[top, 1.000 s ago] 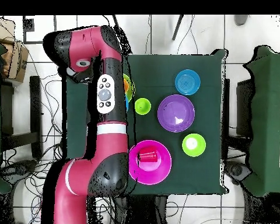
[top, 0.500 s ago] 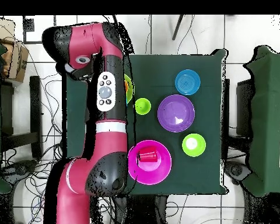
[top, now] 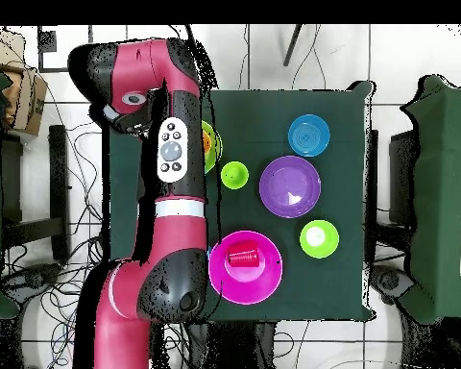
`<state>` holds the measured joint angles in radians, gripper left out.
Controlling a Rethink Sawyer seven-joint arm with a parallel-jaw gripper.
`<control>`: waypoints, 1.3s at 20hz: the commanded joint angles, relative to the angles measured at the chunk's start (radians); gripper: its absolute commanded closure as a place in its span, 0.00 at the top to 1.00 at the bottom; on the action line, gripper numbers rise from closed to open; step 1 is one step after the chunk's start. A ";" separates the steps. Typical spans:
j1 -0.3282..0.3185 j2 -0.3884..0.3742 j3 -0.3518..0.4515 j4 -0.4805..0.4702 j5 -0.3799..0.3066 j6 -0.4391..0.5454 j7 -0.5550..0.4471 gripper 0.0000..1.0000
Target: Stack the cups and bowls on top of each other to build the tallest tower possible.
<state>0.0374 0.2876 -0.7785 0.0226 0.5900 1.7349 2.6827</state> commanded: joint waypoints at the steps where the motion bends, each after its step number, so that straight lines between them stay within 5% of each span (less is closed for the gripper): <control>1: 0.003 -0.022 0.002 0.072 0.032 0.123 -0.273 0.00; 14: -0.015 -0.044 -0.040 0.057 0.131 0.266 -0.275 0.00; 22: -0.078 0.002 -0.198 -0.003 0.251 0.200 -0.337 0.00; 26: -0.123 0.003 -0.362 -0.031 0.386 0.224 -0.384 0.00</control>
<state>-0.0190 0.2949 -0.9780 0.0136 0.8628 1.9045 2.6663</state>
